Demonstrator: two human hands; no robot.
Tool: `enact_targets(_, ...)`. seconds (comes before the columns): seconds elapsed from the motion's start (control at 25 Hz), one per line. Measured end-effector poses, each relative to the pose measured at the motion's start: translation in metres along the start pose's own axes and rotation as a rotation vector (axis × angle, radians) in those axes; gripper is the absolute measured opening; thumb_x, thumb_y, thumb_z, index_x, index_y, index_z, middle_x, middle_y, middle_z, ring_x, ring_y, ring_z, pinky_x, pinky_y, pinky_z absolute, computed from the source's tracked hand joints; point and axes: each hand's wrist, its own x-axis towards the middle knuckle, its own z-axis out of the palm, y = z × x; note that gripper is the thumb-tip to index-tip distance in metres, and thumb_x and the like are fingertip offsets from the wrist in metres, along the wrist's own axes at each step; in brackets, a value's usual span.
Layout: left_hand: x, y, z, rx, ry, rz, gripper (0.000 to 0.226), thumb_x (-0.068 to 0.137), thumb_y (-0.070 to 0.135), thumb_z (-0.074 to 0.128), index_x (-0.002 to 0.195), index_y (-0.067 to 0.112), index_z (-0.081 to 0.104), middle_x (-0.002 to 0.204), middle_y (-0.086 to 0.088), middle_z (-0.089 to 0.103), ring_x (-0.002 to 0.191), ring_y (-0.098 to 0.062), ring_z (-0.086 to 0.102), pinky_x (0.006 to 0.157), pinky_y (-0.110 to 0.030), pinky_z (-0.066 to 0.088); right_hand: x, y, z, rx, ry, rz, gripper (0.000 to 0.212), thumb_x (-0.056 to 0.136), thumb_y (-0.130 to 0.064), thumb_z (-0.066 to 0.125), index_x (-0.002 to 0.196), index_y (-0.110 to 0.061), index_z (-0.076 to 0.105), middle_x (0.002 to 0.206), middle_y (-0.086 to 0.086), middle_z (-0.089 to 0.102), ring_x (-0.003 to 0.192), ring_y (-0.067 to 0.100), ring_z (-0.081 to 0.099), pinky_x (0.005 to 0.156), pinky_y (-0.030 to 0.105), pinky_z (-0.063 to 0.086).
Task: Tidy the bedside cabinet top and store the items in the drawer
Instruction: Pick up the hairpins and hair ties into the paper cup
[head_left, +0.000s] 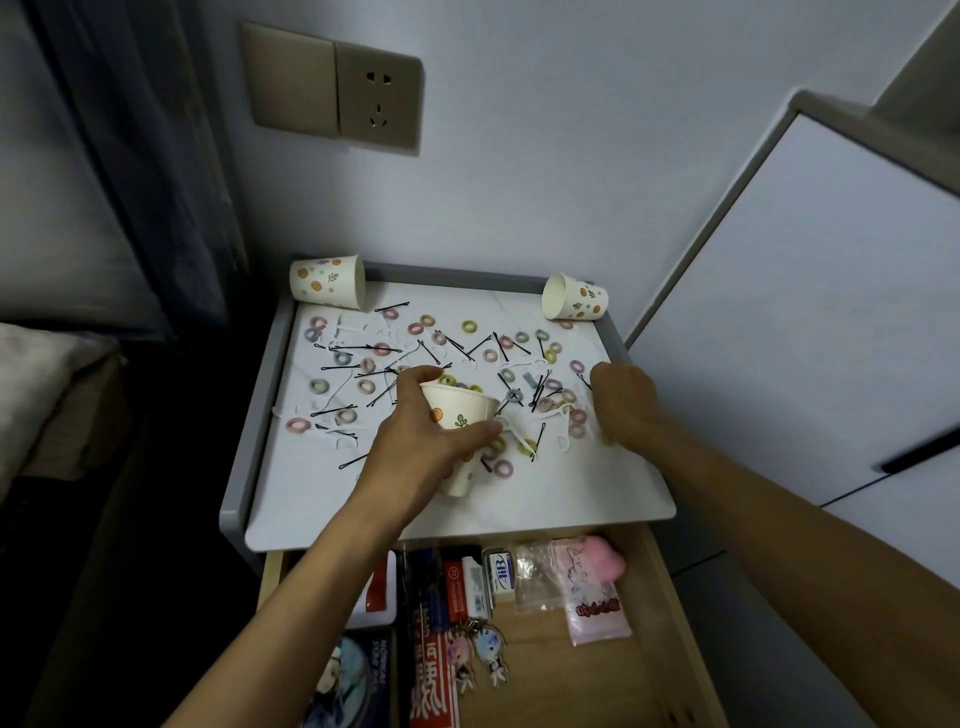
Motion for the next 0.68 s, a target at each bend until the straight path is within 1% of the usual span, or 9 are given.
enact_targets(0.08, -0.001, 0.000, -0.001, 0.000, 0.000, -0.002, 0.068, 0.074, 0.030, 0.082, 0.125, 0.033, 0.038, 0.094, -0.002, 0.062, 0.078, -0.022, 0.065, 0.062, -0.031, 0.051, 0.002, 0.005, 0.000, 0.054, -0.044, -0.002, 0.023, 0.081, -0.004, 0.068, 0.104, -0.003, 0.061, 0.110, 0.014, 0.066, 0.099, 0.029, 0.064, 0.074, 0.030, 0.046)
enact_targets(0.12, -0.001, 0.000, -0.002, -0.002, 0.001, -0.003, 0.068, 0.074, 0.030, 0.082, 0.125, 0.033, 0.038, 0.095, -0.003, 0.062, 0.080, -0.024, 0.065, 0.062, -0.031, 0.051, 0.002, 0.008, 0.003, 0.117, -0.024, 0.003, 0.018, 0.083, -0.004, 0.066, 0.100, -0.003, 0.060, 0.105, 0.015, 0.066, 0.095, 0.029, 0.064, 0.071, 0.031, 0.044)
enact_targets(0.2, -0.001, 0.000, -0.004, -0.004, 0.006, -0.005, 0.069, 0.074, 0.030, 0.082, 0.126, 0.033, 0.037, 0.096, -0.004, 0.062, 0.081, -0.025, 0.065, 0.062, -0.031, 0.051, 0.005, 0.015, 0.010, 0.300, 0.068, -0.019, 0.005, 0.089, -0.005, 0.057, 0.092, -0.003, 0.058, 0.093, 0.018, 0.066, 0.082, 0.030, 0.061, 0.066, 0.034, 0.045)
enact_targets(0.28, -0.001, 0.002, -0.006, -0.007, 0.013, -0.005, 0.069, 0.075, 0.030, 0.082, 0.128, 0.032, 0.037, 0.097, -0.004, 0.062, 0.080, -0.023, 0.065, 0.062, -0.029, 0.050, 0.008, 0.019, 0.009, 0.425, 0.157, -0.124, 0.004, 0.091, -0.007, 0.055, 0.090, -0.004, 0.058, 0.084, 0.017, 0.065, 0.074, 0.029, 0.059, 0.066, 0.040, 0.049)
enact_targets(0.36, -0.001, 0.002, -0.008, -0.008, 0.019, -0.004, 0.069, 0.075, 0.030, 0.082, 0.128, 0.032, 0.037, 0.095, -0.003, 0.062, 0.078, -0.021, 0.063, 0.061, -0.028, 0.049, 0.015, 0.021, 0.000, 0.415, 0.168, -0.284, 0.009, 0.092, -0.009, 0.057, 0.098, -0.006, 0.063, 0.086, 0.014, 0.067, 0.077, 0.027, 0.062, 0.071, 0.038, 0.051)
enact_targets(0.44, 0.000, 0.002, -0.007, -0.008, 0.020, -0.004, 0.069, 0.075, 0.029, 0.082, 0.128, 0.032, 0.037, 0.095, -0.003, 0.062, 0.078, -0.020, 0.063, 0.060, -0.028, 0.049, 0.028, 0.017, -0.013, 0.332, 0.144, -0.432, 0.018, 0.092, -0.010, 0.060, 0.107, -0.007, 0.069, 0.096, 0.012, 0.071, 0.087, 0.025, 0.065, 0.078, 0.032, 0.050)
enact_targets(0.56, 0.003, 0.001, -0.007, -0.004, 0.022, -0.008, 0.070, 0.075, 0.030, 0.082, 0.128, 0.032, 0.037, 0.097, -0.003, 0.062, 0.079, -0.021, 0.063, 0.059, -0.027, 0.048, 0.046, 0.008, -0.023, 0.325, 0.134, -0.534, 0.018, 0.088, -0.008, 0.065, 0.103, -0.007, 0.074, 0.100, 0.009, 0.074, 0.092, 0.022, 0.067, 0.085, 0.029, 0.049)
enact_targets(0.6, 0.005, 0.001, -0.006, -0.004, 0.023, -0.010, 0.070, 0.075, 0.030, 0.082, 0.128, 0.032, 0.037, 0.097, -0.003, 0.062, 0.079, -0.020, 0.063, 0.058, -0.026, 0.047, 0.050, 0.004, -0.024, 0.334, 0.128, -0.550, 0.016, 0.087, -0.009, 0.067, 0.100, -0.007, 0.075, 0.099, 0.008, 0.074, 0.091, 0.021, 0.068, 0.086, 0.031, 0.050)
enact_targets(0.68, 0.008, 0.000, -0.005, -0.004, 0.021, -0.013, 0.070, 0.075, 0.031, 0.082, 0.128, 0.032, 0.037, 0.097, -0.003, 0.062, 0.079, -0.020, 0.063, 0.058, -0.026, 0.045, 0.056, -0.003, -0.020, 0.354, 0.091, -0.565, 0.013, 0.086, -0.009, 0.067, 0.095, -0.008, 0.076, 0.094, 0.007, 0.074, 0.087, 0.020, 0.068, 0.084, 0.035, 0.052)
